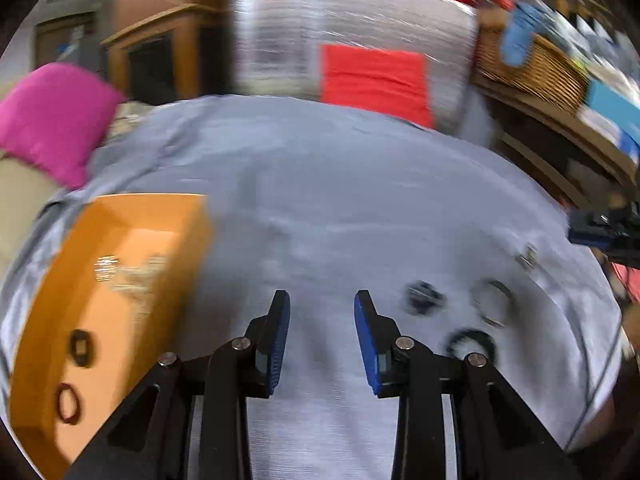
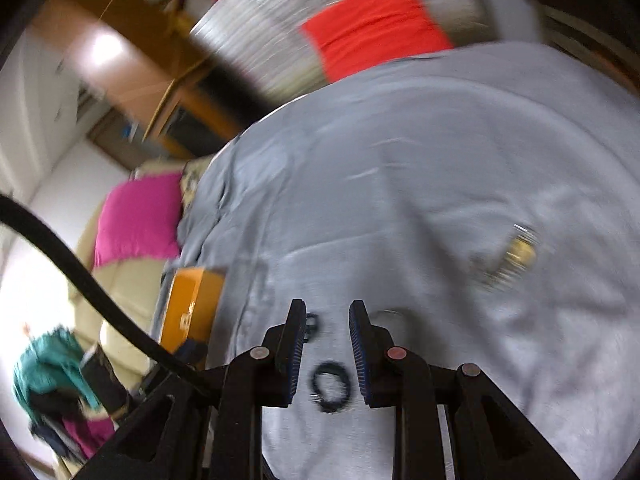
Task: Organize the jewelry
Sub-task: 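Move both open tools back over the remaining jewelry on the table, then grasp the black scrunchie with the left tool while the right tool closes on the silver bangle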
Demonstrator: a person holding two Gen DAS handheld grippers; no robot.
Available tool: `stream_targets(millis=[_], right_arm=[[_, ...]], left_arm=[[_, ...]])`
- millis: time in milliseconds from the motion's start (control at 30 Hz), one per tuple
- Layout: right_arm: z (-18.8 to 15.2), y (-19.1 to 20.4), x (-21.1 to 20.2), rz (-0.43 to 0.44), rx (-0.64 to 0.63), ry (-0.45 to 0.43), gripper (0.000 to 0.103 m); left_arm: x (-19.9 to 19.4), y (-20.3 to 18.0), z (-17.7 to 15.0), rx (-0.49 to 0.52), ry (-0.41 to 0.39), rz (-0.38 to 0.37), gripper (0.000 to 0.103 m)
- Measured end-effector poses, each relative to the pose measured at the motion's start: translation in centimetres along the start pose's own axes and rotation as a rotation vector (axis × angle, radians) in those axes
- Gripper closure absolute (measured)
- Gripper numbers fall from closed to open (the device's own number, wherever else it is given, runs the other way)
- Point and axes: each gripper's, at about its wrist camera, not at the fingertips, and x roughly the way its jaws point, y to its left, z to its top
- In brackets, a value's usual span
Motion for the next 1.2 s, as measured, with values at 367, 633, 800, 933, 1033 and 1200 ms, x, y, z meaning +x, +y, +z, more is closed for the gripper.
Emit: stream_targets(millis=[367, 633, 800, 933, 1033, 1200], right_arm=[[-1.2, -10.9, -0.1, 0.038, 0.268, -0.011, 0.076], [-1.2, -6.8, 5.1, 0.022, 0.125, 0.117, 0.054], [-1.4, -6.1, 6.4, 0.011, 0.094, 0.143, 0.054], [-1.5, -5.5, 6.5, 0.020, 0.068, 0.133, 0.053], [-1.6, -4.7, 6.6, 0.015, 0.023, 0.139, 0.052], [-2.7, -2.2, 7.8, -0.056, -0.117, 0.151, 0.040]], left_arm=[[4.4, -8.0, -0.7, 0.117, 0.178, -0.189, 0.069], [7.5, -10.1, -2.1, 0.073, 0.328, -0.277, 0.036], [7.6, -10.9, -2.7, 0.115, 0.295, -0.266, 0.036], [7.3, -10.2, -2.7, 0.099, 0.278, -0.285, 0.085], [7.0, -9.0, -2.6, 0.053, 0.282, -0.312, 0.092], [5.2, -6.8, -2.1, 0.027, 0.220, -0.280, 0.095]])
